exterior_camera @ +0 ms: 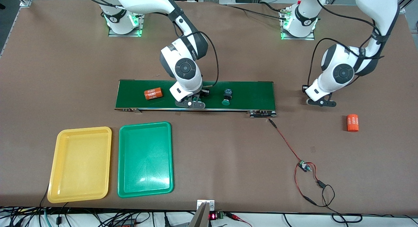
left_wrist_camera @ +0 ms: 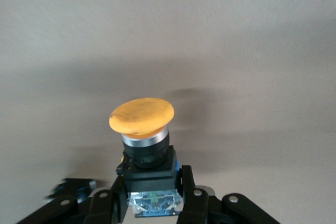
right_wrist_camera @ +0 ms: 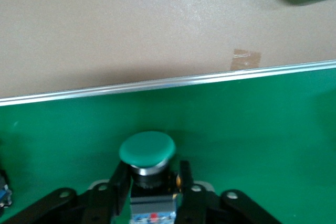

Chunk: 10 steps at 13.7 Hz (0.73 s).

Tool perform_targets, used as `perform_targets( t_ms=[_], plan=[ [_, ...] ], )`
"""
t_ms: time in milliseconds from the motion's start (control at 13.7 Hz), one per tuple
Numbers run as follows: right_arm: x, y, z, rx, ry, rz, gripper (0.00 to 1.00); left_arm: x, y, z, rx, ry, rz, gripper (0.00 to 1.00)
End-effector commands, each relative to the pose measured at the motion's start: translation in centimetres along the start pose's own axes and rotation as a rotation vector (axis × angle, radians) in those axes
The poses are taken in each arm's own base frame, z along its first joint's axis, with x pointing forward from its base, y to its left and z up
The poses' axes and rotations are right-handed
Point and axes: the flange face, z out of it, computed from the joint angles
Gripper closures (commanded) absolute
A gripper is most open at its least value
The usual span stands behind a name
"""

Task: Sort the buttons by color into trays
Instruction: 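Lower the green button into the green tray while the left gripper places yellow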

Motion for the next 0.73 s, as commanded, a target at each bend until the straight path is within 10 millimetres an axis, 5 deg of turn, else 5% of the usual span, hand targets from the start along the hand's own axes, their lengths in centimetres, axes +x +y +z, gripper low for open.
perform_targets(
  t_ms=[0, 146, 293, 439, 659],
  plan=[
    [0.5, 0.0, -0.6, 0.021, 0.001, 0.023, 0.84, 2.0, 2.8, -7.0, -0.024, -0.035, 0.023, 0.81],
    [0.9, 0.3, -1.5, 0.029, 0.012, 0.019, 0.9, 3.0, 7.4, -10.4, -0.139, -0.054, 0.014, 0.81],
    [1.7, -0.7, -4.3, 0.061, 0.052, 0.01, 0.91, 4.2, 10.5, -11.8, -0.224, -0.037, 0.021, 0.81],
    [4.2, 0.7, -6.7, 0.076, 0.1, 0.045, 0.93, 5.5, 14.0, -13.0, -0.313, -0.027, 0.028, 0.8],
    [8.9, 4.6, -9.2, 0.048, 0.186, 0.071, 0.95, 6.2, 17.6, -11.2, -0.352, -0.033, 0.028, 0.79]
  ],
)
